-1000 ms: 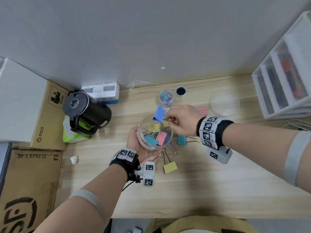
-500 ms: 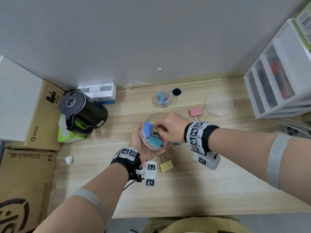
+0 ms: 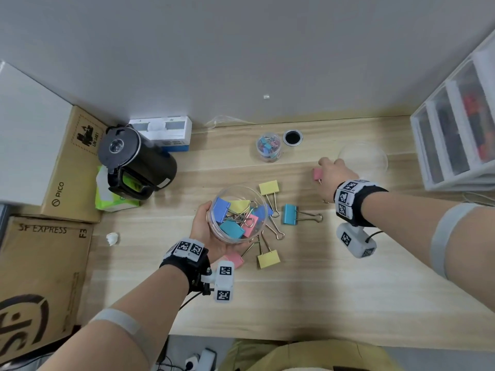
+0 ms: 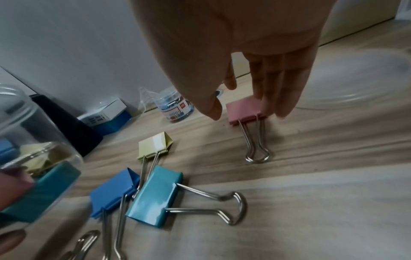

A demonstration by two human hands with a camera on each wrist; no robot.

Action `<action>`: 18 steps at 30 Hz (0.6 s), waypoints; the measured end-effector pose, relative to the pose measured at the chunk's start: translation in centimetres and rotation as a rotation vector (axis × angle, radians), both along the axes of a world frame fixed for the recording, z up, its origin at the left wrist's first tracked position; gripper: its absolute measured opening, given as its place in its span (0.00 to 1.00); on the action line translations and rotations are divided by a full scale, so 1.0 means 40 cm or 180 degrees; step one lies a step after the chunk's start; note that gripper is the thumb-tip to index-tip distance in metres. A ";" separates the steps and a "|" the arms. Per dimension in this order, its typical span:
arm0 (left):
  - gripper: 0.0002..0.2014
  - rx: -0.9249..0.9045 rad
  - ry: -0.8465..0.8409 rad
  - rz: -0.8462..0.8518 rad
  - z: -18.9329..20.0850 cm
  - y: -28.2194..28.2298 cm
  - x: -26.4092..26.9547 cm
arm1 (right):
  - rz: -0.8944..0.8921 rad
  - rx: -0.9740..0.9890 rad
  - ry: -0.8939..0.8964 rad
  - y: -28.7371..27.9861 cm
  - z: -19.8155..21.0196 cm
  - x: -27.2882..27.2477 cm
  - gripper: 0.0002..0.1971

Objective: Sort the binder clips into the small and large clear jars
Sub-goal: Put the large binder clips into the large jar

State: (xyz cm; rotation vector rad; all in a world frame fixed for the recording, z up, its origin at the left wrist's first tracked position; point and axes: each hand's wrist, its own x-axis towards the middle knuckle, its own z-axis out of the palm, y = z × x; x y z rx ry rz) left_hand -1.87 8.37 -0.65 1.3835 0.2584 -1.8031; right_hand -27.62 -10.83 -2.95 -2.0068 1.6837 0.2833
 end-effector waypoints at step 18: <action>0.37 0.0079 0.0153 0.0043 -0.051 -0.004 -0.008 | 0.0800 0.0254 -0.1155 0.045 -0.018 0.055 0.21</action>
